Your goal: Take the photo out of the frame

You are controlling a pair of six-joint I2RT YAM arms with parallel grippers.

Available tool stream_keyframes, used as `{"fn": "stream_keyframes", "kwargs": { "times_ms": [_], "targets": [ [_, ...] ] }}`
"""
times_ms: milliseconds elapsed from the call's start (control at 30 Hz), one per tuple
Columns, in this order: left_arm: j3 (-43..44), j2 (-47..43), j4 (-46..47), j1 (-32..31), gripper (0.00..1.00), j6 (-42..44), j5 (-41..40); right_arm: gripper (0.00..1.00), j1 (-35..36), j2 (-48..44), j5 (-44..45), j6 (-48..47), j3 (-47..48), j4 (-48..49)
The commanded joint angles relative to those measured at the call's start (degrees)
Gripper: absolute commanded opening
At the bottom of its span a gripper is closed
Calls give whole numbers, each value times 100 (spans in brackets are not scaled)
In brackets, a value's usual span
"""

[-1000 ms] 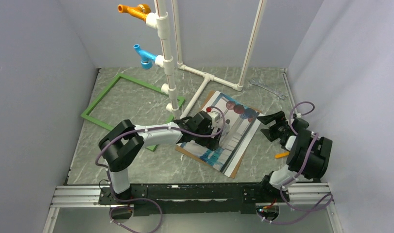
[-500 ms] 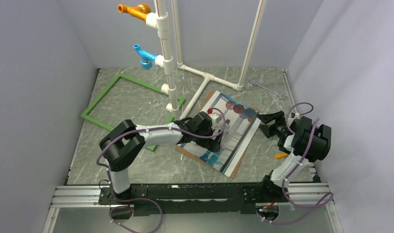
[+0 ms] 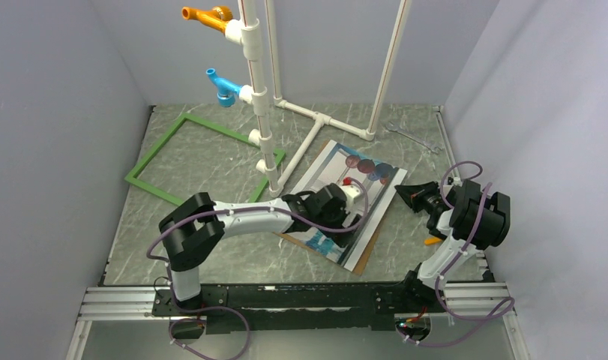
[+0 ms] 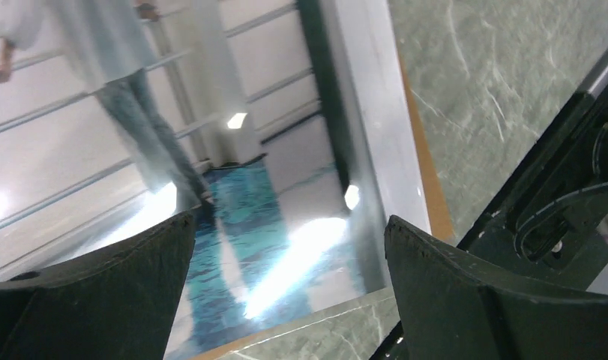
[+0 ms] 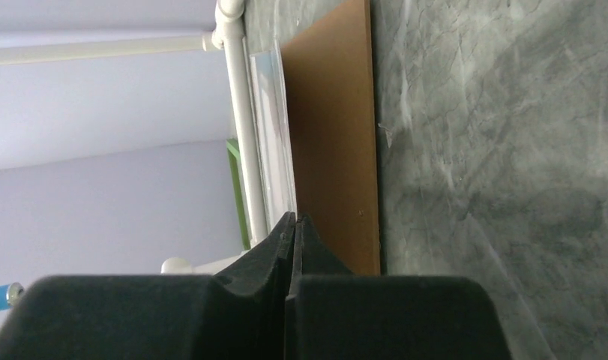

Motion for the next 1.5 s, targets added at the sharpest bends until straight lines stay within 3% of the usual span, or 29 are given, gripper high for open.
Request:
{"fn": "stream_keyframes", "kwargs": {
  "times_ms": [0,367,567,867,1033,1333,1467],
  "targets": [
    [321,-40,-268,-508,99,557,-821,0,-1,-402,-179,-43,62,-215],
    [634,161,-852,-1787,99,1083,-2424,0,-13,-898,-73,-425,329,-1737],
    [1110,578,-1533,-2252,99,983,-3057,0,-13,-791,-158,-351,265,-1548],
    [843,601,-1699,-2473,99,939,-3327,0,-12,-793,-204,-357,254,-1548],
    [725,555,-1607,-2474,89,1000,-3465,0,-21,-825,-208,-459,284,-1658],
    [876,627,-1657,-2453,54,979,-3591,0,-21,-805,-293,-508,324,-1647],
    [867,527,-1704,-2436,50,948,-3623,5,-9,-810,-265,-625,327,-1736]
  ]
}}
